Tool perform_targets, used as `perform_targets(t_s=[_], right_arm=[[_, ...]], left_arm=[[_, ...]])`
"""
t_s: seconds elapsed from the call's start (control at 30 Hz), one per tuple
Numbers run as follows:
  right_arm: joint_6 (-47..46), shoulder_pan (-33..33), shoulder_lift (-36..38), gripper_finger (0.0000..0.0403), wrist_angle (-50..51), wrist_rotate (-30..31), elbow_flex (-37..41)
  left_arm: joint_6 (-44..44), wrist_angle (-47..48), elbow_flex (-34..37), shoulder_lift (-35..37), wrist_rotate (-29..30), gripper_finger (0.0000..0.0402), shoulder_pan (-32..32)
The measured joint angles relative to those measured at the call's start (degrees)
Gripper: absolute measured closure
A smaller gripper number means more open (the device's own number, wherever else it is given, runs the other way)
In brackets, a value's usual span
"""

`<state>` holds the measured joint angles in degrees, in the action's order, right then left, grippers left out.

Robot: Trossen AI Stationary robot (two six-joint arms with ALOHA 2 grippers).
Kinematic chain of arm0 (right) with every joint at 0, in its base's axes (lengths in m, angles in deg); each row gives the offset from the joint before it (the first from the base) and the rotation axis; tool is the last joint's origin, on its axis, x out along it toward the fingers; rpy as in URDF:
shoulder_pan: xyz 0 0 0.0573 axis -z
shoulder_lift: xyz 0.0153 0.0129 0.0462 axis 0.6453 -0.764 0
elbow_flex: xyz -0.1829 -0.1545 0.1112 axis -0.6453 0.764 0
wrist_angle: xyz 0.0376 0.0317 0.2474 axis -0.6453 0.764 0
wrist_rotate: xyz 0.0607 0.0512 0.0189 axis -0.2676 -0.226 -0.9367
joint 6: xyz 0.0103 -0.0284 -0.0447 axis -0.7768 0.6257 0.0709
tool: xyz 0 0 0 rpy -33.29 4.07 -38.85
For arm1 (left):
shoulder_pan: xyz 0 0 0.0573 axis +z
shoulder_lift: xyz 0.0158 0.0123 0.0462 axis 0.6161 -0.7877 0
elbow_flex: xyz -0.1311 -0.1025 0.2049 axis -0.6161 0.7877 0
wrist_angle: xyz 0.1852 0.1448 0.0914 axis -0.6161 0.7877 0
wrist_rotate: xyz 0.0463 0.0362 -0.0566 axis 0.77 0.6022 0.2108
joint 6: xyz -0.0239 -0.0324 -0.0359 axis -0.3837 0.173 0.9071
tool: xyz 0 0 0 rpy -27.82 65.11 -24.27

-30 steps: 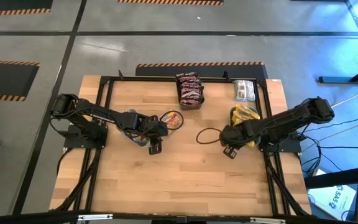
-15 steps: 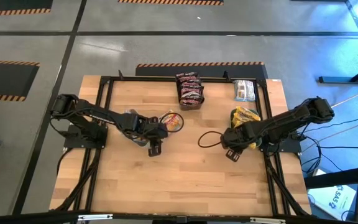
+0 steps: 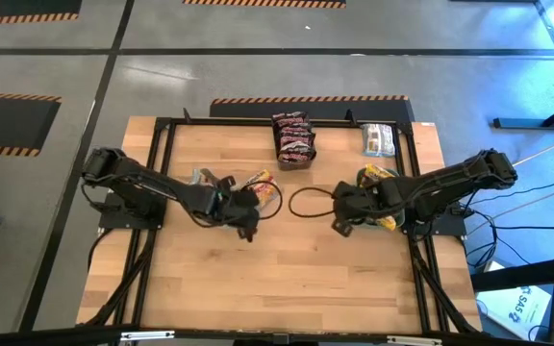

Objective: Sort Maruchan noodles
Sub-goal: Put the blue noodle pack into the gray bin

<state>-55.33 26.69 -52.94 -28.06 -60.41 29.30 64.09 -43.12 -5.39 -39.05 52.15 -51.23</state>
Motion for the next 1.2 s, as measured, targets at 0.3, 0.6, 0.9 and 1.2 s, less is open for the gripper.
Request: perform_targets(t_s=[0.3,0.6,0.9,1.2], right_arm=[[10.95,0.0,-0.02,0.0235,-18.7,3.45,3.06],[10.99,0.02,-0.04,0.0235,-18.54,3.1,6.42],[11.09,0.02,-0.04,0.0235,-23.46,3.51,7.8],[18.64,0.02,-2.97,0.0235,-39.43,6.21,7.81]], left_arm=[[4.18,-1.29,0.01,-6.27,-1.49,0.0296,8.89],[7.12,11.59,0.03,-4.52,-11.97,0.0296,5.83],[13.05,18.38,-0.88,-1.72,-9.78,0.0296,-3.65],[11.19,3.5,-0.17,1.97,18.29,0.0296,-4.17]])
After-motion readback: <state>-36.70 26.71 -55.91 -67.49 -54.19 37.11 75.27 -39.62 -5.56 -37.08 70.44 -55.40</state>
